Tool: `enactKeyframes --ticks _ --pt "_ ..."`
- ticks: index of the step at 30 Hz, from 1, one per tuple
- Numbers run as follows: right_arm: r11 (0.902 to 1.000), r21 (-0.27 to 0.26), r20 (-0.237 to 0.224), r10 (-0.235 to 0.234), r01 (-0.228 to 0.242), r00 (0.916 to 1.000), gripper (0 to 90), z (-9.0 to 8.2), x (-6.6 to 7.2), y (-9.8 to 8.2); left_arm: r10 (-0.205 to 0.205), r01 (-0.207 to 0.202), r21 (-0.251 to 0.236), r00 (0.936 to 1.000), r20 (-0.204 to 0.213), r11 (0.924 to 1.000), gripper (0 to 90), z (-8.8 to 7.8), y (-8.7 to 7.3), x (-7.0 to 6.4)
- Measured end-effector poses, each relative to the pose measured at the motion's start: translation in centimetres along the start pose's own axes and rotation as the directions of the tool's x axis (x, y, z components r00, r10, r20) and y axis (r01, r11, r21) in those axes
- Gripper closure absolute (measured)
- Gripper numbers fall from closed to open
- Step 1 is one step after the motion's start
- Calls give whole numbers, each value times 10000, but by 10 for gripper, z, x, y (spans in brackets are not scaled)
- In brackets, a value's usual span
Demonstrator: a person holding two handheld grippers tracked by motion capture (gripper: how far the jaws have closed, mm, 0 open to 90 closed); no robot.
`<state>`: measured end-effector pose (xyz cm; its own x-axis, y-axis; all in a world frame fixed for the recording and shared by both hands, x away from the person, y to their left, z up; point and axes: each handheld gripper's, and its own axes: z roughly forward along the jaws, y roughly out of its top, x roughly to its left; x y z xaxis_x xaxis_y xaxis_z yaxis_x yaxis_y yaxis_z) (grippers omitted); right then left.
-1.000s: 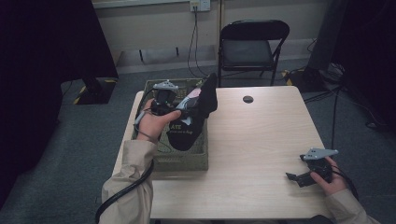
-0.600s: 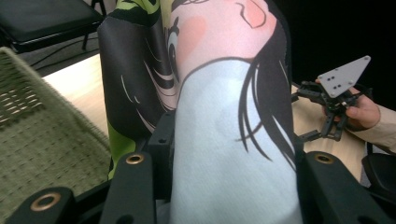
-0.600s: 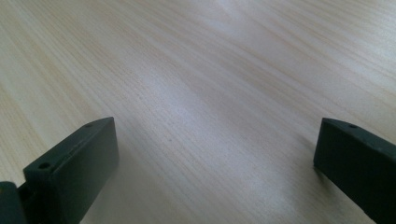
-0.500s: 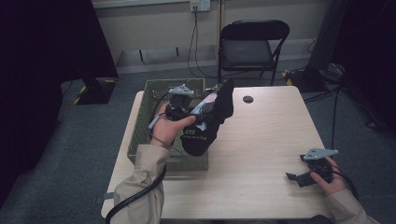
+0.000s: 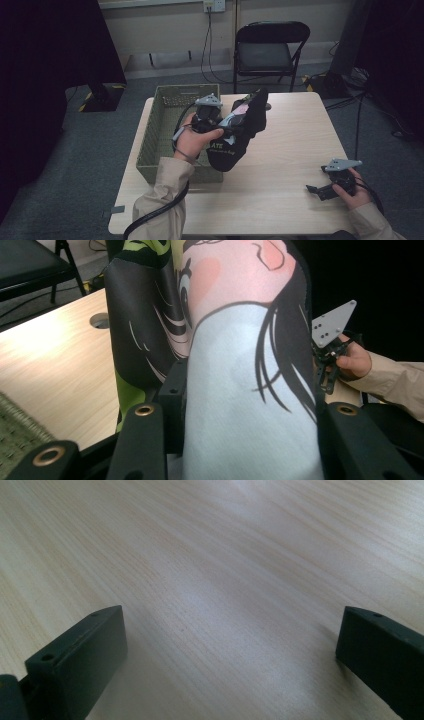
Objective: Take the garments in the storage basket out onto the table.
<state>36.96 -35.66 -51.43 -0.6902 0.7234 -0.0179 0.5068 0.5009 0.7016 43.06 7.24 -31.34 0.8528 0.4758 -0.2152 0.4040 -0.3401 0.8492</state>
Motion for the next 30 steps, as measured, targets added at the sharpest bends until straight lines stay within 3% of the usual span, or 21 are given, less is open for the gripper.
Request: enactKeyframes --ticks 21,30 --pt "10000 0 -5 -4 4 10000 0 0 0 0 415 -424 110 9967 697 9990 553 34 -1 -17" --pt "10000 -4 -3 -7 7 10000 0 0 0 0 364 -385 209 9950 930 9990 552 51 -7 -20"
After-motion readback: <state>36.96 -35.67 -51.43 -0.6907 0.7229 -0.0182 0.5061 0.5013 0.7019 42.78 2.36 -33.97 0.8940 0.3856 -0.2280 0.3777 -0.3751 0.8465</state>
